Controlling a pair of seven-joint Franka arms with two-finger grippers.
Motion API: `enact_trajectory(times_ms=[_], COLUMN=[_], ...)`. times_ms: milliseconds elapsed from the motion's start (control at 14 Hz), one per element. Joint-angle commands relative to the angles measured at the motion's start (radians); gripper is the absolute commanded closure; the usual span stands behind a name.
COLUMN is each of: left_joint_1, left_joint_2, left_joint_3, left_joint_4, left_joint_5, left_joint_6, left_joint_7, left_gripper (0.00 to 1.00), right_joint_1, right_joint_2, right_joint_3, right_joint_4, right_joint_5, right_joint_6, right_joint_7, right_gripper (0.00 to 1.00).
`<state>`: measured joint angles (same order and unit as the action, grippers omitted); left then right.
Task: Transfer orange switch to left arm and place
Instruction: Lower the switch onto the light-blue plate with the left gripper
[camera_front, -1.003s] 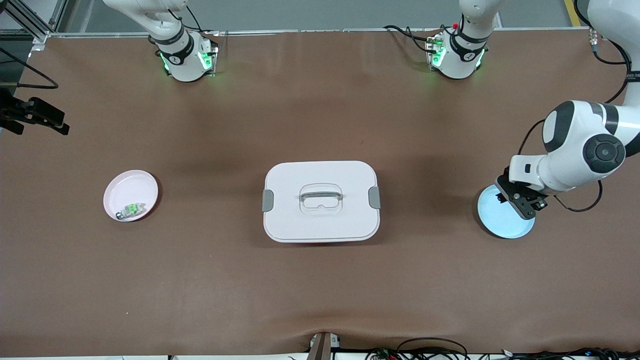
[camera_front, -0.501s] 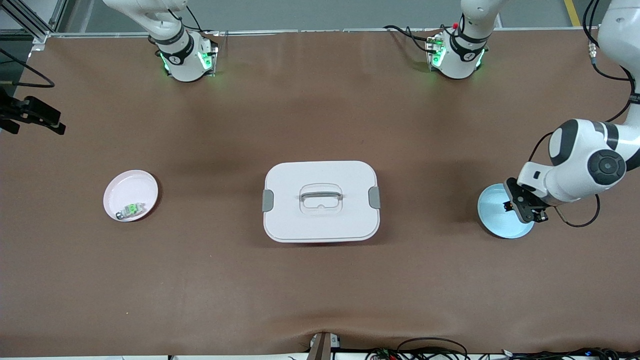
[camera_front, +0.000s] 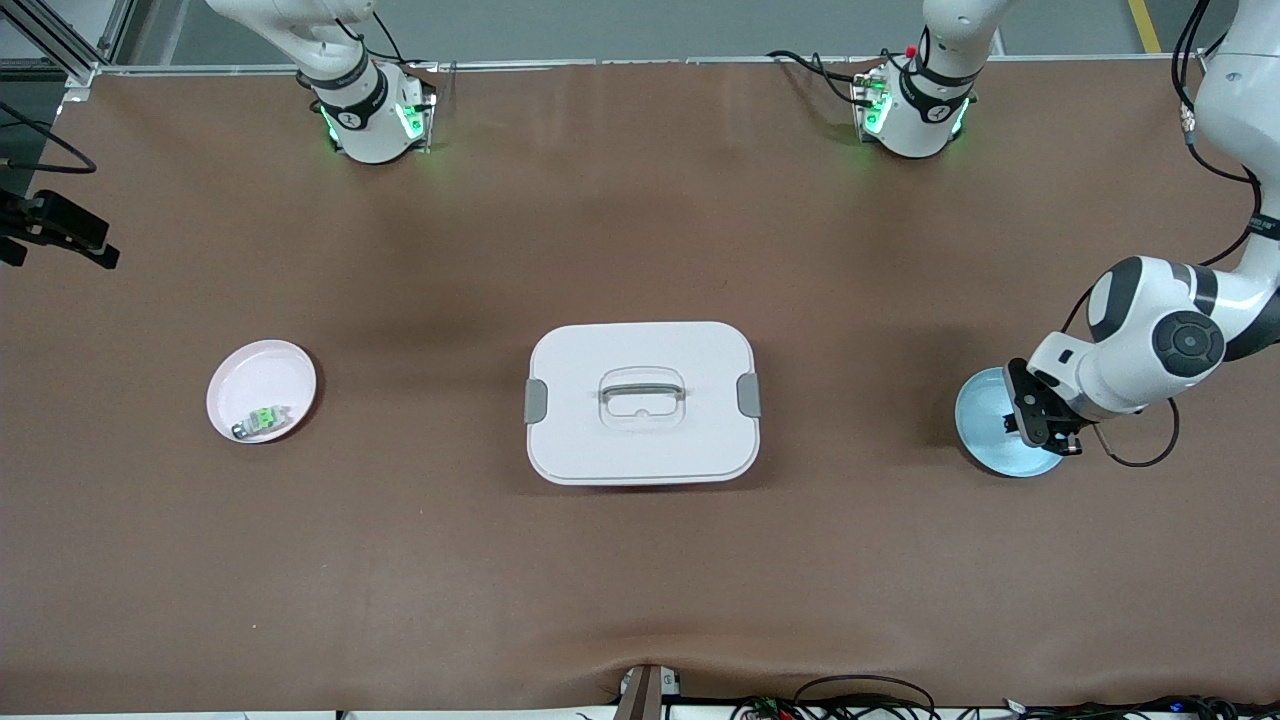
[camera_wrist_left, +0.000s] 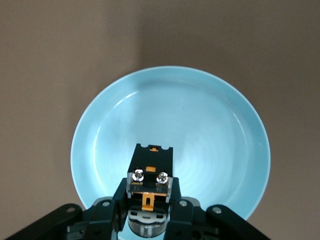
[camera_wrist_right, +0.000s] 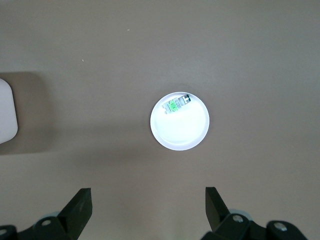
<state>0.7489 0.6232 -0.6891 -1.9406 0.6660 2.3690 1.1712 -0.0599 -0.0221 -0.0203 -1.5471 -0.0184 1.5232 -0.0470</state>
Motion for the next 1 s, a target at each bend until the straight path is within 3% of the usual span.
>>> enact_trajectory(times_ms=[0,286,358,501,931], left_joint_1=[0.007,0.009,0.006,0.001,0.0], left_joint_2=[0.027,0.041,0.041,0.041,-0.005], left_joint_3=[0.0,0.003,0.003,0.002,-0.03], left_joint_4=[-0.001,-0.018,-0.02,-0.021,-0.017], left_joint_5=[0.093,0.104,0.104,0.104,0.098], left_joint_6=[0.036,0.038,0.038,0.036,0.023], left_joint_7=[-0.011,-0.063,-0.082,-0.094,-0.252], left_gripper=[1.0,1.0,0.92,0.0,0.0], right_joint_1=[-0.009,-0.009,-0.009,-0.008,-0.006], right_joint_2=[-0.001,-0.001,-0.001,-0.001,0.001], right_joint_3=[0.01,0.01,0.01,0.01,0.01], right_joint_4=[0.012,0.012,0.012,0.01,0.01], right_joint_5=[-0.006,-0.006,-0.006,-0.006,-0.006], right_joint_6=[-0.009,-0.009,-0.009,-0.009,-0.009], right_joint_7=[0.007,0.007,0.007,0.007,0.007], right_gripper=[0.0,0.0,0.0,0.0,0.0])
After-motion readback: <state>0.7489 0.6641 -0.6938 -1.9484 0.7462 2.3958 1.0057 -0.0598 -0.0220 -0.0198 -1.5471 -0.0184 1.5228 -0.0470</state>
